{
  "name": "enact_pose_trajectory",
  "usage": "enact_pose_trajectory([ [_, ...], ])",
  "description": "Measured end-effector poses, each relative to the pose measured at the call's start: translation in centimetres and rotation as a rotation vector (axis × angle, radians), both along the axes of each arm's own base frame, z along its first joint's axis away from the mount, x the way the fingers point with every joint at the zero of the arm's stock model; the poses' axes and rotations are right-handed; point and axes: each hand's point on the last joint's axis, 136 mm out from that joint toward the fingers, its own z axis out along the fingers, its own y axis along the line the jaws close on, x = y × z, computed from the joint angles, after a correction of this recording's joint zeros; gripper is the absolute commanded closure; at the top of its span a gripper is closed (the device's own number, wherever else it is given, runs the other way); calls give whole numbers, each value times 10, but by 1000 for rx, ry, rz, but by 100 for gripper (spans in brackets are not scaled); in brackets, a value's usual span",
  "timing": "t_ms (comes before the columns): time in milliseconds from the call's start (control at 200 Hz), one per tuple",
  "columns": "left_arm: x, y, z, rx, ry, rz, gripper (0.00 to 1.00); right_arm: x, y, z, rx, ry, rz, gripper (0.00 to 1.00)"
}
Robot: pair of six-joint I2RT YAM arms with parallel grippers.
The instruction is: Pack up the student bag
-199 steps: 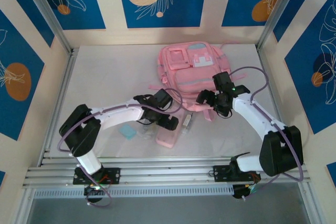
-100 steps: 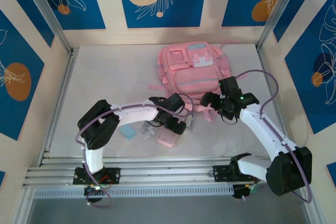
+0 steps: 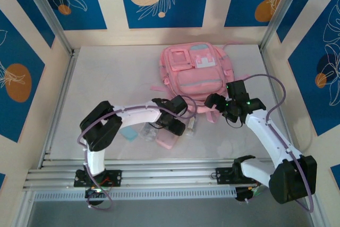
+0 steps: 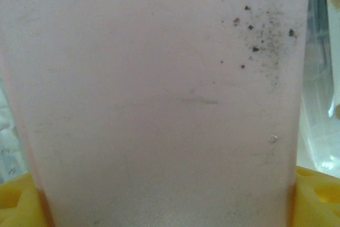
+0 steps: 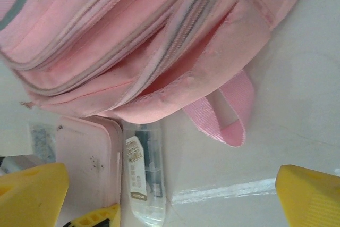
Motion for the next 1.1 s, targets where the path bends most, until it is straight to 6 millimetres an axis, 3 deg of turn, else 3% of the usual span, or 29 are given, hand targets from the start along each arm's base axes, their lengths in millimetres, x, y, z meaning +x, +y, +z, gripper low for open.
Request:
enact_pose_trajectory([
  [90, -2, 3, 12, -20, -14, 0, 25, 3, 12, 8, 59, -35, 45, 0],
  [205, 1, -2, 42, -91, -63, -1, 23, 5, 36, 12, 182, -62, 134, 0],
  [360, 7, -14, 87, -234, -123, -4, 22, 5, 68, 20, 347, -84, 257, 0],
  [475, 12, -27, 105, -327, -146, -16, 22, 6, 84, 29, 438, -124, 327, 4],
  [590, 13, -37, 112, -385, -144, -31, 21, 7, 96, 35, 502, -149, 374, 18],
  [810, 19, -45, 123, -457, -147, -37, 20, 11, 105, 40, 562, -168, 412, 68],
  [940, 25, -47, 127, -485, -147, -34, 12, 15, 102, 41, 586, -189, 413, 73],
  [1005, 26, -48, 128, -494, -151, -36, 1, 17, 100, 42, 605, -192, 407, 74],
  [1100, 30, -48, 132, -516, -149, -40, 0, 22, 91, 42, 619, -201, 380, 74],
])
